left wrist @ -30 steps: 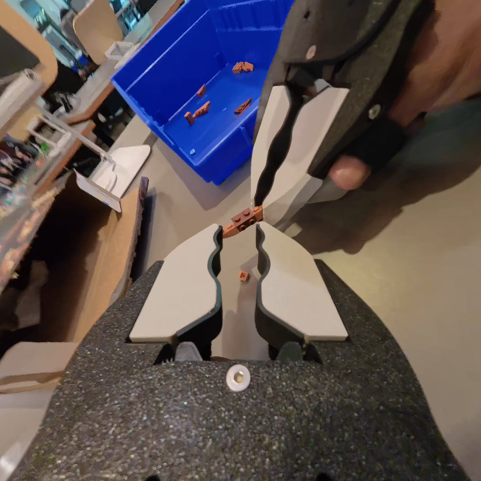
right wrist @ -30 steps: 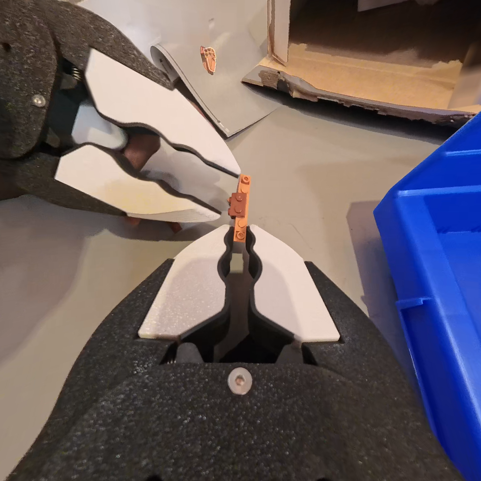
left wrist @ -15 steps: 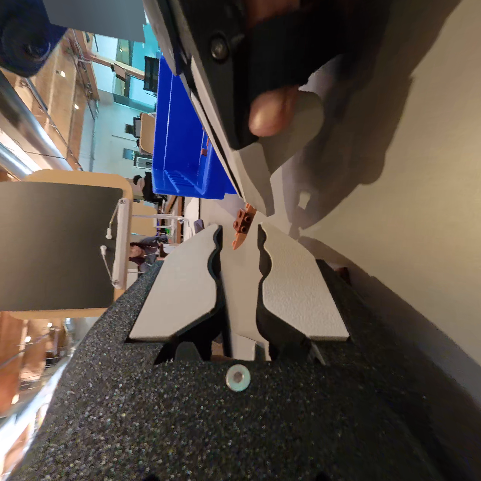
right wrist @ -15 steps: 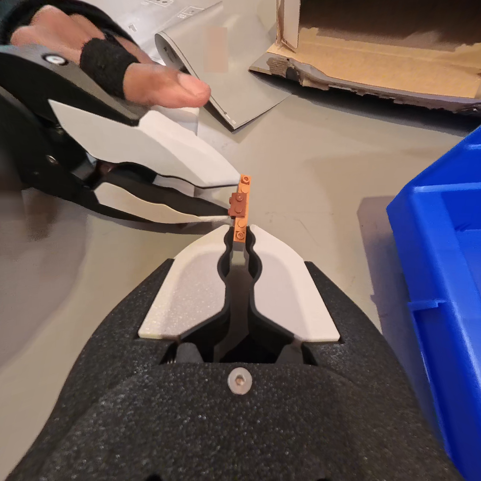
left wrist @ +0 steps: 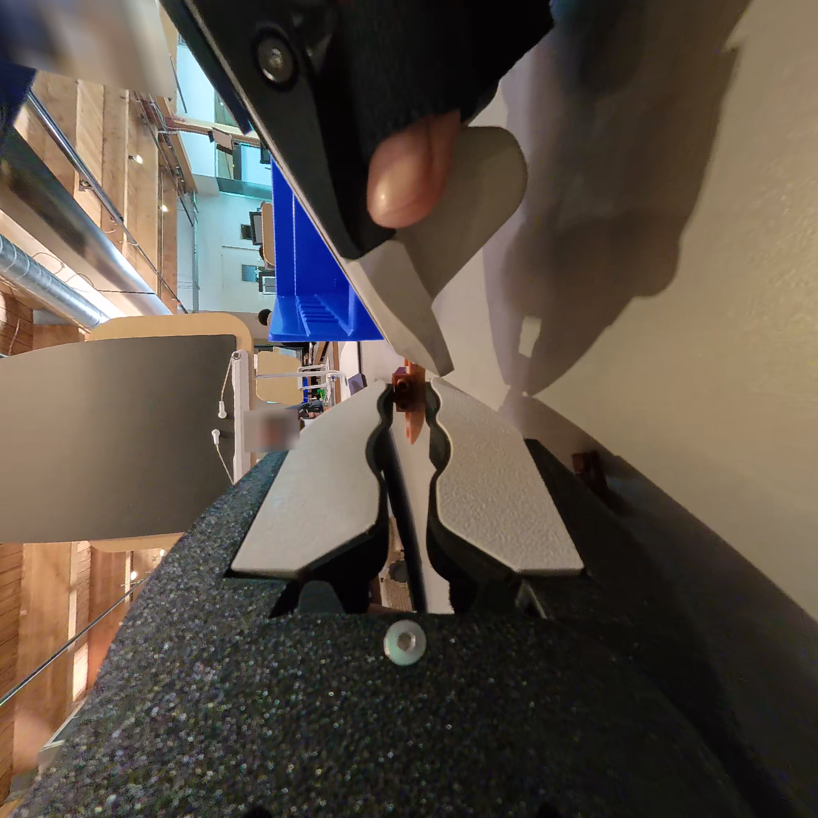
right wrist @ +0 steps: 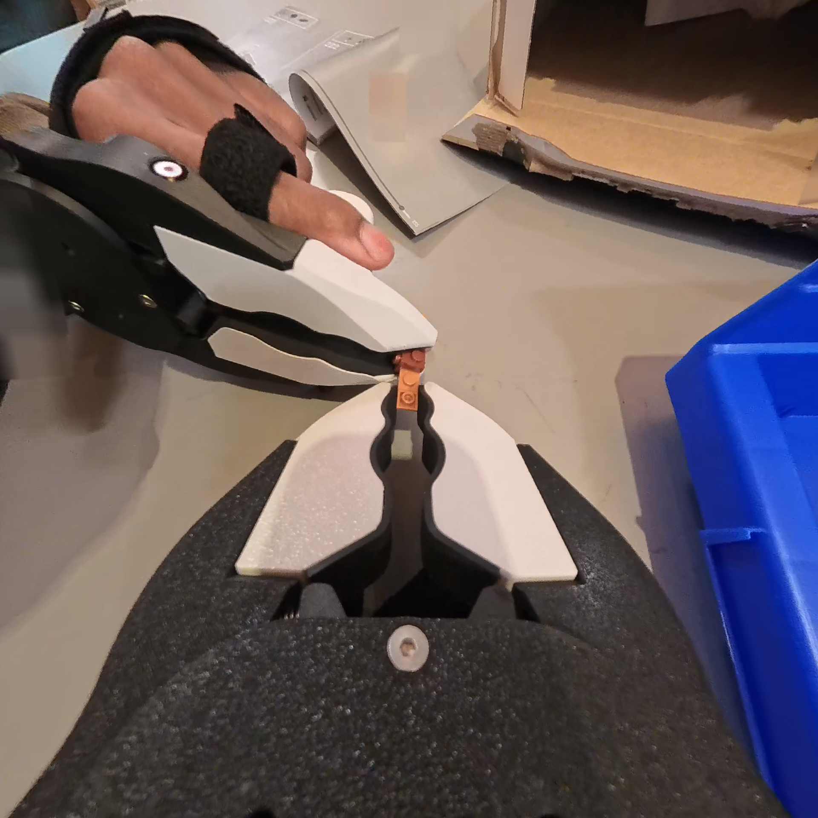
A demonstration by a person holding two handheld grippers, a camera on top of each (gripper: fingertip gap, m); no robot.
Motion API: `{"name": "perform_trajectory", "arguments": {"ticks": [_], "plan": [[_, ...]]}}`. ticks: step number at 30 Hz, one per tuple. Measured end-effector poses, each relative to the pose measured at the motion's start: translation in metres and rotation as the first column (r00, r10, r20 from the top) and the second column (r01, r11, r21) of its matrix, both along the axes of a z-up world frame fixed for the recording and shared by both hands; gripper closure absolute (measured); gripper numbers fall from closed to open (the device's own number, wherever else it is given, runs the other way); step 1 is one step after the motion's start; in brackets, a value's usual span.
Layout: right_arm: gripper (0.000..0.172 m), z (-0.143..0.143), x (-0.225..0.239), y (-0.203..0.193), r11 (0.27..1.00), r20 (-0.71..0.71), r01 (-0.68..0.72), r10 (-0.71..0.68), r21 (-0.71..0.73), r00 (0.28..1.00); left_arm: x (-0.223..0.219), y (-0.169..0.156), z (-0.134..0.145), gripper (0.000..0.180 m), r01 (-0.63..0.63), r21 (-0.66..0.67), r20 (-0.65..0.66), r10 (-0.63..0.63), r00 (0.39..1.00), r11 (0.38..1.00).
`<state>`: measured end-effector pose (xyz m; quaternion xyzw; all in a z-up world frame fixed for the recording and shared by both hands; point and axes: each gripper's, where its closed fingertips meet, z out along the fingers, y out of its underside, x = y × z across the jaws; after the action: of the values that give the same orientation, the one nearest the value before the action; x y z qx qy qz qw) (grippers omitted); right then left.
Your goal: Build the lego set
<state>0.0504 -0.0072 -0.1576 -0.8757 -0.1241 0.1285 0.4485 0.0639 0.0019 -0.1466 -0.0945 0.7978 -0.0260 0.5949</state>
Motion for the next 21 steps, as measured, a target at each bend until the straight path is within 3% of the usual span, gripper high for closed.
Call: {"name": "perform_trajectory", "arguments": {"ticks": [11, 21], "plan": [[0.164, 0.003, -0.001, 0.001, 1.0, -0.033, -0.006, 0.006, 0.014, 0.999, 0.0, 0.001, 0.002, 0.168, -0.011, -0.012, 0.006, 0.011, 1.0, 1.0], [0.152, 0.021, 0.005, 0.001, 0.985, 0.085, -0.093, 0.081, 0.148, 0.993, -0.003, 0.004, 0.004, 0.168, -0.03, -0.209, -0.034, 0.023, 0.999, 0.977]]}}
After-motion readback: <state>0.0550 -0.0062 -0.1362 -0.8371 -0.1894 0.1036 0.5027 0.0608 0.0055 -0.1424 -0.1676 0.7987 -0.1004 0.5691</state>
